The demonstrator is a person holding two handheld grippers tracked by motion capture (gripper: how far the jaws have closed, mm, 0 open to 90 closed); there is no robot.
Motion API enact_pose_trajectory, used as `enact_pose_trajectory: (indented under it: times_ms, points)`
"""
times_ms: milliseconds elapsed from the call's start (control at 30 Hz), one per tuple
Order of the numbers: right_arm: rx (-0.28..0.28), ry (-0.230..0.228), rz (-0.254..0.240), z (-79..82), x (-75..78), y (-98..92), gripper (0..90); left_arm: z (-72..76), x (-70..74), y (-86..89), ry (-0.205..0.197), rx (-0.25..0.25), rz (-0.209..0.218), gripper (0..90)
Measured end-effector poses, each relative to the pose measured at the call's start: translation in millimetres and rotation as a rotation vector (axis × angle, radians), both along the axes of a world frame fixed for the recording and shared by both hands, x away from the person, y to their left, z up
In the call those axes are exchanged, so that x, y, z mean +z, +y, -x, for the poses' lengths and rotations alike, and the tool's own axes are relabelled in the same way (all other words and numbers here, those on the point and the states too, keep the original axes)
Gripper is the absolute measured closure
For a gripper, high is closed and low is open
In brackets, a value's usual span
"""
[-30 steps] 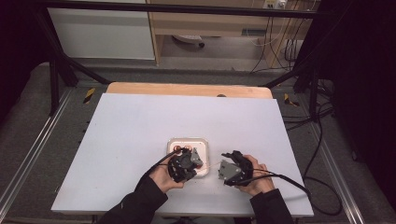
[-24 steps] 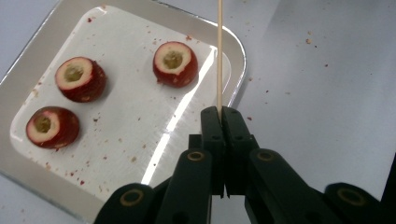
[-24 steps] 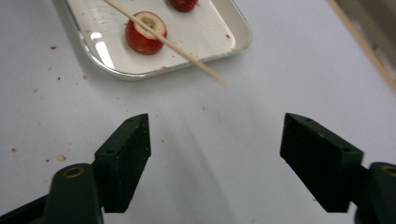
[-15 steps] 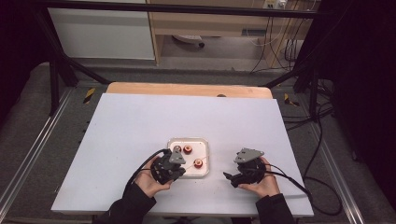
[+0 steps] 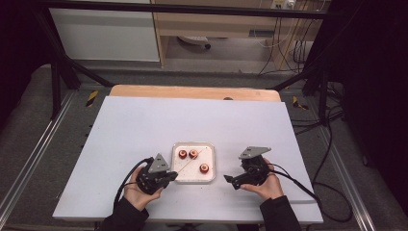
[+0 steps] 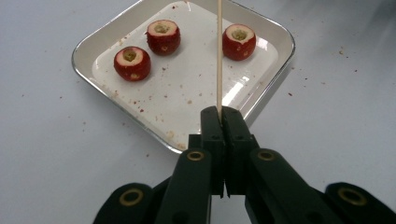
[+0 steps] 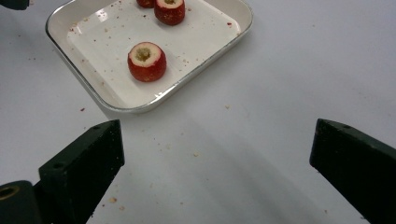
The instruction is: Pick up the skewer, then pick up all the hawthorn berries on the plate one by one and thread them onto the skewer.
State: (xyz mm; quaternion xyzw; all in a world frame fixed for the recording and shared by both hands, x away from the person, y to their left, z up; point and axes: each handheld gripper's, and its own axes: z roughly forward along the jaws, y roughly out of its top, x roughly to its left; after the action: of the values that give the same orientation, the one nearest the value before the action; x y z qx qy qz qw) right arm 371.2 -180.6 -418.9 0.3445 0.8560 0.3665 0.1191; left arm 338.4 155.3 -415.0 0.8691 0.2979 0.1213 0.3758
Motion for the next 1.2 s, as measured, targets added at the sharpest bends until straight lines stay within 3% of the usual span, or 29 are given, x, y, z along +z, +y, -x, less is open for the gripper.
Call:
enact_pose_trajectory:
  times_ms: [133,267,300,367,467,500,733,1000,1200]
  points:
    - [-0.003,0.029,-0.024,-6.1,7.3,6.5,3.3,3.9,-2.5,6.0,-0.011,0.007,0.016,88.5]
    - [0.000,0.040,-0.003,-12.1,11.4,14.7,3.4,5.4,-3.9,11.2,-0.016,0.017,0.025,88.5]
    - [0.004,0.042,0.004,-13.5,11.7,17.6,3.4,8.0,-3.8,12.5,0.015,0.037,0.031,88.5]
    - [0.012,0.053,0.012,-15.8,12.8,24.0,3.3,10.1,-3.9,14.7,0.025,0.051,0.041,88.5]
    - [0.027,0.068,0.025,-19.1,15.1,34.4,3.3,11.6,-3.9,17.5,0.012,0.050,0.050,88.5]
    - [0.032,0.071,0.028,-20.4,16.0,37.6,3.4,8.3,-4.1,19.0,-0.028,0.027,0.052,88.5]
    - [0.060,0.110,0.068,-30.0,23.6,59.5,4.5,10.1,-4.9,24.6,-0.035,0.038,0.066,88.5]
    - [0.113,0.188,0.141,-44.5,23.9,78.6,11.6,9.0,-5.8,27.1,-0.030,0.042,0.070,88.5]
    - [0.178,0.235,0.192,-52.3,19.7,91.4,24.9,8.2,-7.0,24.5,-0.028,0.037,0.066,88.5]
